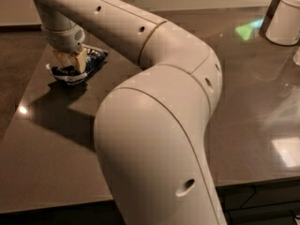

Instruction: Move blue chip bag near blue plastic bottle

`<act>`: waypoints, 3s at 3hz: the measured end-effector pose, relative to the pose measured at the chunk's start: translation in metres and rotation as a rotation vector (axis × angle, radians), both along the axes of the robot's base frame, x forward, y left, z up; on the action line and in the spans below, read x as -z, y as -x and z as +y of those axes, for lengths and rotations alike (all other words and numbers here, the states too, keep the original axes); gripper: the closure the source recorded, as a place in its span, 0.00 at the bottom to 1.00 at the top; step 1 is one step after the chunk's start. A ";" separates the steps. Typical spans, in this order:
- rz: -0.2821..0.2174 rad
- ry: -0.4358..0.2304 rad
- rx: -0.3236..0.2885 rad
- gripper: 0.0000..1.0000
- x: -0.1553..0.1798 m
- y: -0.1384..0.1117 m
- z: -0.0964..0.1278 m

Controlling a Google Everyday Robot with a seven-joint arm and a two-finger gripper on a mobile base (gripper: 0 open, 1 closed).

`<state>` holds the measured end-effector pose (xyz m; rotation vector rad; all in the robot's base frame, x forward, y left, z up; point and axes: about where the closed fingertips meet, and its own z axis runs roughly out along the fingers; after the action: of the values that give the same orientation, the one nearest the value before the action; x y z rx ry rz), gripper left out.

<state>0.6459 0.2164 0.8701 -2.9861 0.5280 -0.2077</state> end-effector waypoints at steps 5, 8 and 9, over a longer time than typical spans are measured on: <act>0.022 -0.048 0.261 1.00 -0.046 0.053 -0.112; 0.107 -0.058 0.297 0.61 -0.039 0.098 -0.136; 0.132 -0.069 0.279 0.37 -0.039 0.107 -0.134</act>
Offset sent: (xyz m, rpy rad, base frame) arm -0.0467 -0.0820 0.0613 0.0192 -0.0200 -0.1689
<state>0.5393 0.0819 0.9090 -2.8631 0.9470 -0.0117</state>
